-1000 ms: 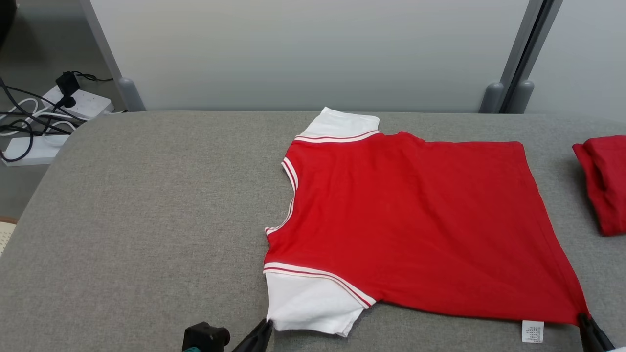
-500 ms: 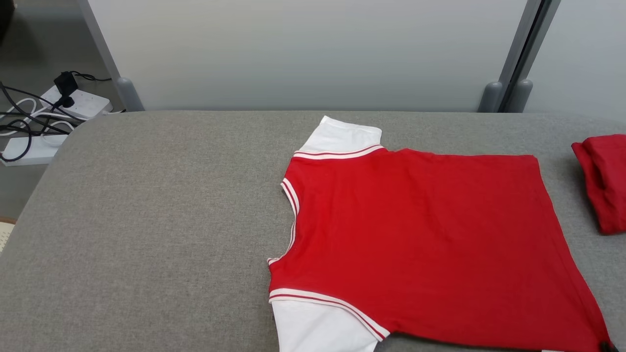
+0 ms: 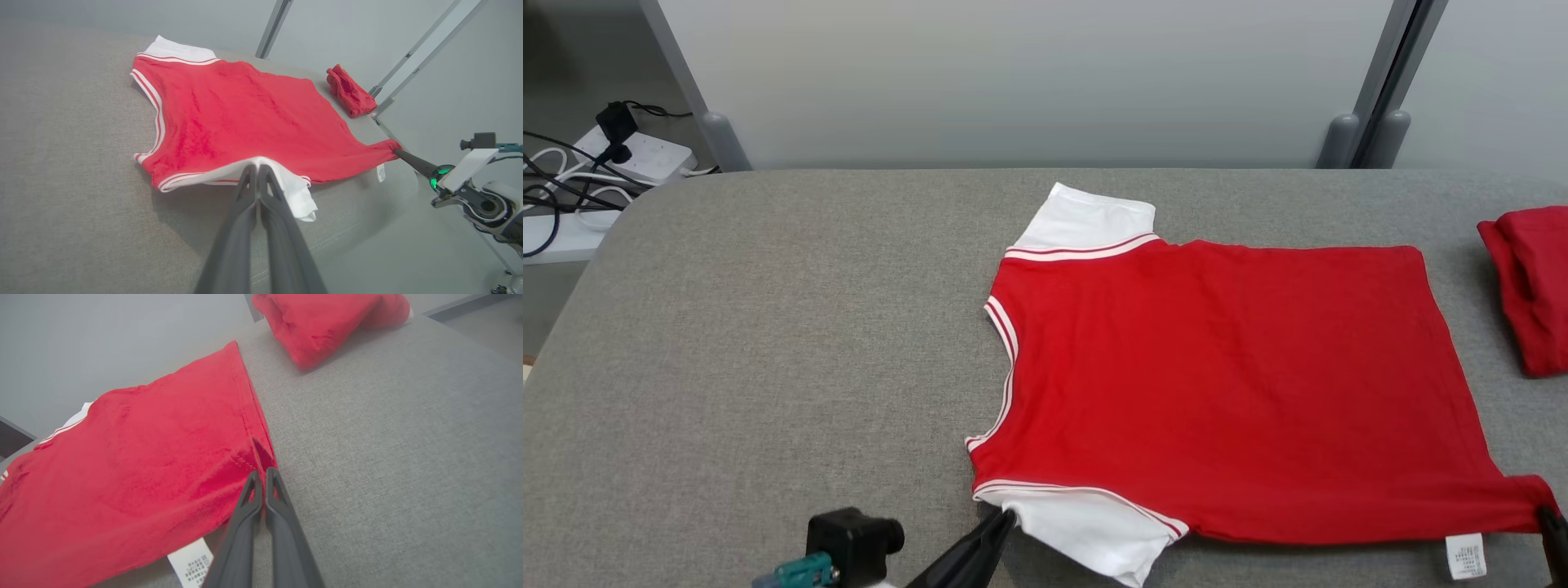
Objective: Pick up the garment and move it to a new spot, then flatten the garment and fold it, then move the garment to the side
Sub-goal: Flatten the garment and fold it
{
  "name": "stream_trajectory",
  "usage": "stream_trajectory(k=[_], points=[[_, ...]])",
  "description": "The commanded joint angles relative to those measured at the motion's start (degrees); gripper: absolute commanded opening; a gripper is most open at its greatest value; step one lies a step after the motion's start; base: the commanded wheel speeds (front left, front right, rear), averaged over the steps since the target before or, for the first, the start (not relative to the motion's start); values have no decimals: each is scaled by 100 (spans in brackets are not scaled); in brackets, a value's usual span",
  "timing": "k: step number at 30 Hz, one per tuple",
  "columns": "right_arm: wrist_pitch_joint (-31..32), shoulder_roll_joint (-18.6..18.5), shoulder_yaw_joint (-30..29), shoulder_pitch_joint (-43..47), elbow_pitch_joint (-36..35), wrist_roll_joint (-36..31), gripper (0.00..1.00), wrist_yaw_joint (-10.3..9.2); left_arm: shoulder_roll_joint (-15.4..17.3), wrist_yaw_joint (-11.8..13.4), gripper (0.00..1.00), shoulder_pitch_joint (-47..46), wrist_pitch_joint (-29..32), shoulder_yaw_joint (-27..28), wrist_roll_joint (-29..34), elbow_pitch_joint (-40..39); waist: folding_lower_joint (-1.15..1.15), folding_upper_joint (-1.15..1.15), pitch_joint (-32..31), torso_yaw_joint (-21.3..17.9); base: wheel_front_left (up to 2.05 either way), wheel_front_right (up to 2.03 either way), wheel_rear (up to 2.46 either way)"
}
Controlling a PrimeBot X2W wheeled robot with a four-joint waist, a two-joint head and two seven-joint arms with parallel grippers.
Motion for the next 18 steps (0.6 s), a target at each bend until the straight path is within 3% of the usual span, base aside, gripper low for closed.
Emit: stream_trajectory(k=[1, 10, 18], points=[[52, -197, 23, -242, -85, 52, 0, 6, 1, -61, 0, -407, -61, 245, -51, -70, 0, 0, 22, -7, 0, 0, 0], [430, 3, -221, -1275, 524, -66, 0, 6, -497, -374, 0, -1399, -577, 460, -41, 1127, 0, 0, 200, -30, 0, 0, 0], [472, 30, -40, -2103, 1213, -509, 0, 6, -854, -724, 0, -2266, -1062, 453, 133, 2339, 0, 0, 425, -10, 0, 0, 0]])
